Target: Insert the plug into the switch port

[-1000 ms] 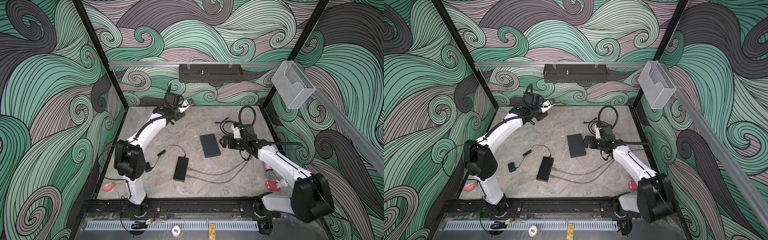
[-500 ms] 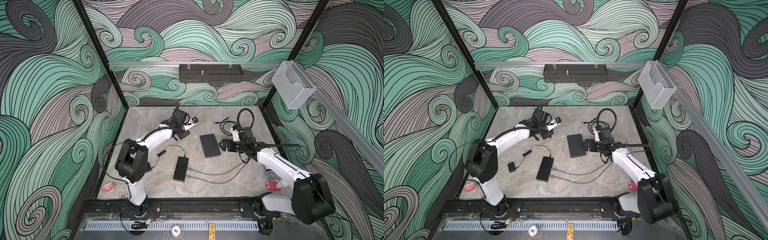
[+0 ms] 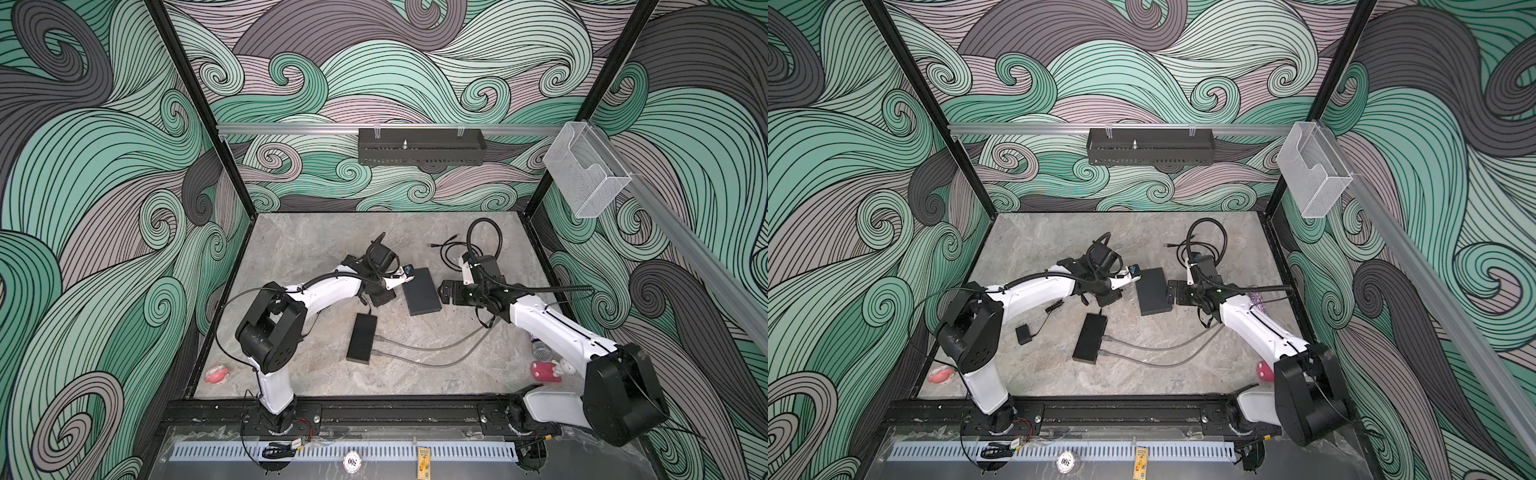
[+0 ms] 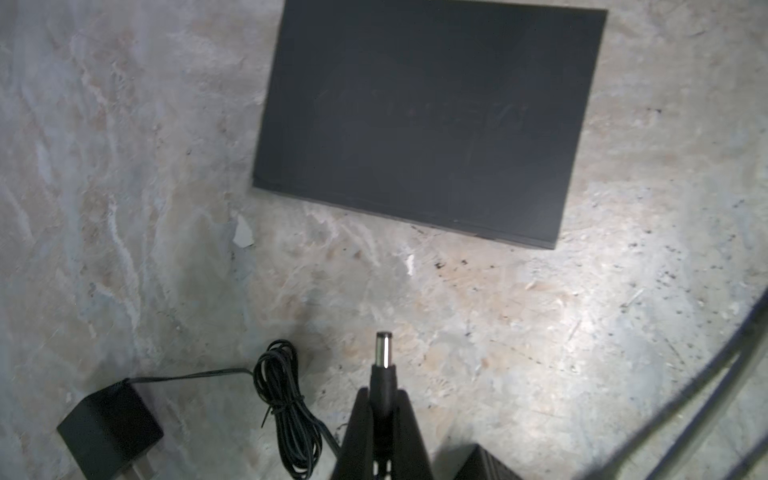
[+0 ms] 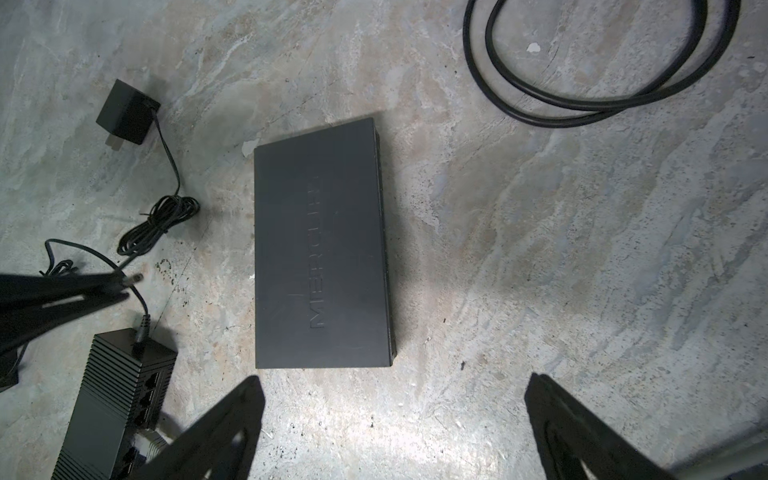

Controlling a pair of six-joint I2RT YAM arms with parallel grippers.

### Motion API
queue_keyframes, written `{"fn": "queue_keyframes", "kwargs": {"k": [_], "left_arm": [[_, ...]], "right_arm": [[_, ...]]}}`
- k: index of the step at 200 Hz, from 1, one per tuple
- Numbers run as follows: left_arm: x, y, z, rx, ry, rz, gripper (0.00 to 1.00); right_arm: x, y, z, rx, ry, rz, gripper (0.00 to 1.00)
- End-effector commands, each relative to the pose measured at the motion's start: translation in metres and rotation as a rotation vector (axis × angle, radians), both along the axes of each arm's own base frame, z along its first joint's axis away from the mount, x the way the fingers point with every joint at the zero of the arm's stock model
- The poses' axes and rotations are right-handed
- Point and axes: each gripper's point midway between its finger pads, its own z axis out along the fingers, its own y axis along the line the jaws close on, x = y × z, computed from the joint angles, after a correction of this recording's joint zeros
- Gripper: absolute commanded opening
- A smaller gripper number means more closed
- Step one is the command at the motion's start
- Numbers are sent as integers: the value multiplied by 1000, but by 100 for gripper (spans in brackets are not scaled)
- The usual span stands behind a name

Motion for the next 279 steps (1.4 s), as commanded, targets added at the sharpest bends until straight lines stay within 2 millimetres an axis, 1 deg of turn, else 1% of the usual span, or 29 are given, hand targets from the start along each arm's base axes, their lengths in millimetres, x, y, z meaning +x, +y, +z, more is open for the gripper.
{"fn": "queue_keyframes", "kwargs": {"k": [1,37,73,88,106,136,160,199,217,234,251,268,279], "left_arm": [[-16,3,-21,94,24,-39,0],[-24,2,-33,155,58,-72,0],[-32,-2,-43,171,107,-94,0],[-33,-4,-44,165,126,-90,0],[-30,-6,-45,163,131,-58,0],[-31,-7,-46,158,157,-29,0],[-31,-6,-46,156,178,17,0],[-37,-4,-42,125,247,103,0],[-44,-1,-40,92,317,150,0],[-56,0,-39,58,397,161,0],[-66,2,-38,47,425,154,0],[-70,2,-38,39,444,166,0],[-65,5,-40,60,455,228,0]], "right_arm": [[6,3,2,-15,7,3,99],[9,2,-7,-37,44,-8,99],[5,-2,-7,-38,32,-24,99],[5,-4,-6,-37,20,-33,99],[3,-6,-4,-34,3,-40,99],[2,-7,-5,-31,-2,-46,99],[4,-4,-7,-26,7,-36,99],[4,-1,-9,-19,12,-28,99],[4,3,-6,-5,4,-7,99],[2,15,-2,35,5,64,99],[2,23,0,55,1,103,99],[3,28,-5,55,27,118,99],[5,30,-8,55,44,126,99]]}}
